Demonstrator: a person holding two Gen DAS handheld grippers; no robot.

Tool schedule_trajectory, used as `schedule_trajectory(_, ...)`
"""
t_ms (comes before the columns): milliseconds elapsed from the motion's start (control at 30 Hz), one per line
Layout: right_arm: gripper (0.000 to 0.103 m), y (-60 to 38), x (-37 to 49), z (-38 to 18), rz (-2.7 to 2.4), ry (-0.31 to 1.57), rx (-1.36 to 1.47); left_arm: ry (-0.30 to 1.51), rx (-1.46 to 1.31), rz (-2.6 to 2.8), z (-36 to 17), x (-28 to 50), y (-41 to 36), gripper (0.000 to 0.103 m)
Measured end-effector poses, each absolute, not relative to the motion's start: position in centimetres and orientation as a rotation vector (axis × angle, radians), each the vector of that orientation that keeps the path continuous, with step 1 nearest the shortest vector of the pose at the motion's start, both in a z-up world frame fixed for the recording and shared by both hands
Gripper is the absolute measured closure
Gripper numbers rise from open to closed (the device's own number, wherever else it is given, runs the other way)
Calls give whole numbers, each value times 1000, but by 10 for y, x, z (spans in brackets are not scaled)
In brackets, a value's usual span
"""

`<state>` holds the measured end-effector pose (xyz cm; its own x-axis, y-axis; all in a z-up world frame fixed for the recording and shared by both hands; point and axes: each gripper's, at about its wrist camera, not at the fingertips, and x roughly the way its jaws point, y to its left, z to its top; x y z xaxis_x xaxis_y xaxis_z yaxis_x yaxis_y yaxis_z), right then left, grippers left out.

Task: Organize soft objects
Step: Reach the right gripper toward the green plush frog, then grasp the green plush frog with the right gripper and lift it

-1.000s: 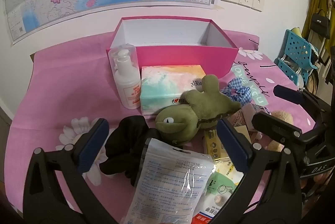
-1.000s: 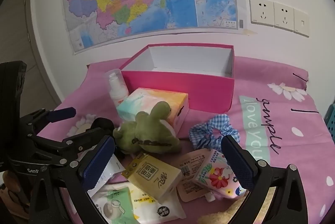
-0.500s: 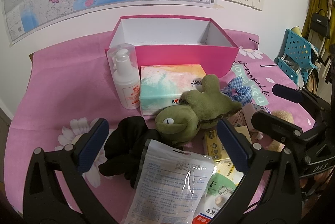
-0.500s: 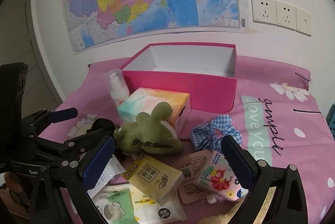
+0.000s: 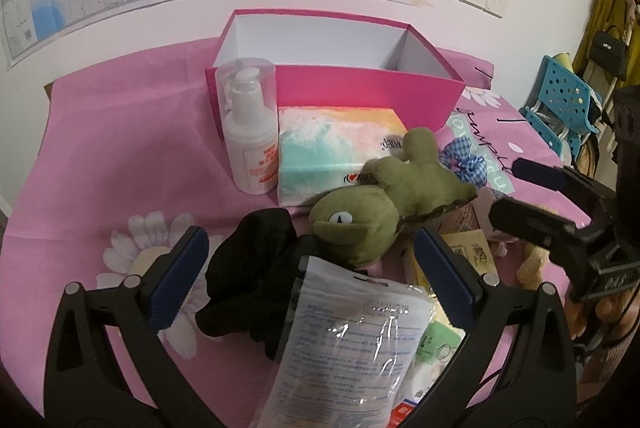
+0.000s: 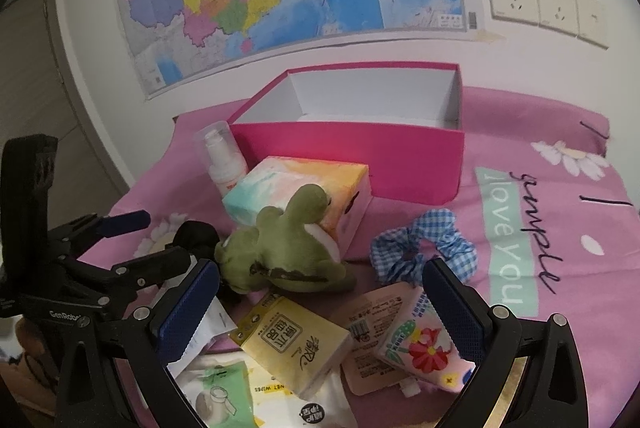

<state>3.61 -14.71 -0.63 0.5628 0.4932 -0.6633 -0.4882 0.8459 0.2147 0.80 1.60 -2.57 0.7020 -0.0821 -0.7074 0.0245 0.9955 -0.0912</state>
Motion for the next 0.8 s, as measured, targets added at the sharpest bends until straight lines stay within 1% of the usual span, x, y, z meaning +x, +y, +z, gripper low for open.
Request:
schedule_trajectory(67, 4, -143, 39, -7, 589, 797, -14, 808, -89, -106, -29, 10, 16, 3)
schedule_trajectory(133, 10, -138, 44, -9, 596, 804, -53, 828, -87, -134, -32, 15, 15, 5)
schedule_trajectory(167, 12, -135, 46, -11, 604, 811, -57, 835, -81, -144, -34, 16, 14, 7)
schedule_trajectory(200, 15, -134, 49, -12, 598, 817, -82, 842, -77, -150, -36, 19, 14, 8)
schedule_trajectory(267, 21, -130, 53, -16, 604, 827, -92, 858, -72, -172, -39, 23, 13, 15)
schedule_trajectory(333, 30, -129, 56, -21, 619, 851, -73, 874, -75, -180, -41, 27, 14, 18)
schedule_trajectory(467, 33, -125, 61, -31, 628, 886, -79, 889, -73, -207, -44, 33, 15, 19)
schedule_trajectory(500, 40, -124, 63, -34, 637, 893, -81, 891, -73, -208, -44, 34, 16, 19)
schedule_trajectory(533, 50, -122, 64, -36, 640, 900, -86, 893, -71, -211, -44, 35, 16, 19)
schedule_trajectory(567, 54, -122, 65, -37, 642, 903, -85, 893, -68, -213, -45, 36, 16, 19)
schedule_trajectory(700, 62, -130, 68, -37, 662, 886, -32, 903, -55, -223, -45, 38, 16, 19)
schedule_trajectory(800, 66, -138, 67, -35, 668, 877, 11, 907, -54, -234, -44, 39, 16, 19)
